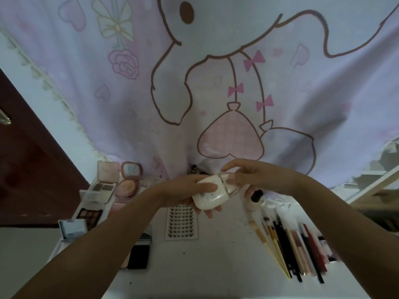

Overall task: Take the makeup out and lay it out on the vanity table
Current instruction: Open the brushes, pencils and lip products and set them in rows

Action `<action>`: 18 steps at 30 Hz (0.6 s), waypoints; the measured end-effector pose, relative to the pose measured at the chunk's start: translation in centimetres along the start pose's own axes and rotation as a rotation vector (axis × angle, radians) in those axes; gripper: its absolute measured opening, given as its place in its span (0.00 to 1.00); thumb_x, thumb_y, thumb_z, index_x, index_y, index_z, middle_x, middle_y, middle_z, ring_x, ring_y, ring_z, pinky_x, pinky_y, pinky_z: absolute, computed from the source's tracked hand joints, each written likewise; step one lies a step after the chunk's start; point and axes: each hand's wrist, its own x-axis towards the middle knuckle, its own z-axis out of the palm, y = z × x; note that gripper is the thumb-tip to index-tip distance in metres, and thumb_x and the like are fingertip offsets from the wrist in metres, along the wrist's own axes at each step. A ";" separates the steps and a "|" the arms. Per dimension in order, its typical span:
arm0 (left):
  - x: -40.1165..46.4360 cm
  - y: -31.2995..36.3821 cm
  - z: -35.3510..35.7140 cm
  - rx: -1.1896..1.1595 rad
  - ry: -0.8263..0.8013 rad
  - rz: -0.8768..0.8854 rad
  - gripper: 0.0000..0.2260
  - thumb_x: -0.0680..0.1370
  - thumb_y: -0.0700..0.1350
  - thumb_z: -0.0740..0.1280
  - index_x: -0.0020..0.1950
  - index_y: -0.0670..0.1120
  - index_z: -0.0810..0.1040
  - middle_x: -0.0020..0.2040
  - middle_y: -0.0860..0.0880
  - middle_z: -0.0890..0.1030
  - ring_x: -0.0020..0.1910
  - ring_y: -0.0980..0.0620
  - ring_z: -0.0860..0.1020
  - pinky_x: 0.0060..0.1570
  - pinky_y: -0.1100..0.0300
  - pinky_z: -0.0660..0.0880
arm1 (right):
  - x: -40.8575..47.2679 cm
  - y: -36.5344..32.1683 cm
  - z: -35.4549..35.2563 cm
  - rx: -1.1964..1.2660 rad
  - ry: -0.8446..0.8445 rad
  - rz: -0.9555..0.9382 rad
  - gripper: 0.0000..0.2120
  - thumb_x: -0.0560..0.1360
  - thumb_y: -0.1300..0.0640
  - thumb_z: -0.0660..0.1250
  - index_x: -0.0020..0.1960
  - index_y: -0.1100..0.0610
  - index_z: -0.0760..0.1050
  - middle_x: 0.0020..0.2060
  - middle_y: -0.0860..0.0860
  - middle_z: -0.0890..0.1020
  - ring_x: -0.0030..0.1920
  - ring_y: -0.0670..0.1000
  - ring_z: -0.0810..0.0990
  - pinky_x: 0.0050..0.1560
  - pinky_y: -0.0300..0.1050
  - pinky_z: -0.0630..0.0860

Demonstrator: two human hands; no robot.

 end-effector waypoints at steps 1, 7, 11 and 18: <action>-0.1 0.0 0.0 -0.006 -0.001 -0.002 0.13 0.78 0.50 0.62 0.60 0.47 0.73 0.47 0.44 0.83 0.39 0.47 0.82 0.35 0.61 0.77 | 0.0 -0.1 0.2 0.006 0.005 0.037 0.16 0.79 0.45 0.57 0.61 0.51 0.73 0.49 0.53 0.83 0.47 0.51 0.83 0.44 0.44 0.78; 0.1 -0.4 0.1 0.046 0.025 0.018 0.09 0.78 0.48 0.64 0.58 0.51 0.74 0.46 0.47 0.83 0.42 0.48 0.82 0.33 0.63 0.76 | 0.6 0.1 1.2 -0.074 -0.030 0.204 0.27 0.78 0.38 0.52 0.47 0.59 0.79 0.36 0.54 0.84 0.30 0.47 0.78 0.31 0.37 0.70; 0.2 -0.5 -0.1 0.063 0.080 0.030 0.09 0.79 0.46 0.64 0.59 0.50 0.73 0.47 0.47 0.82 0.44 0.47 0.81 0.34 0.62 0.75 | 0.4 0.5 0.9 -0.120 0.000 0.148 0.14 0.77 0.43 0.61 0.53 0.52 0.77 0.43 0.48 0.84 0.40 0.45 0.82 0.39 0.39 0.76; 1.0 -0.2 0.3 0.223 0.141 0.050 0.08 0.77 0.46 0.68 0.54 0.55 0.73 0.50 0.46 0.81 0.44 0.51 0.81 0.40 0.56 0.77 | 0.8 0.3 1.0 -0.019 0.035 0.256 0.26 0.78 0.38 0.53 0.49 0.59 0.77 0.40 0.55 0.83 0.31 0.47 0.77 0.34 0.39 0.72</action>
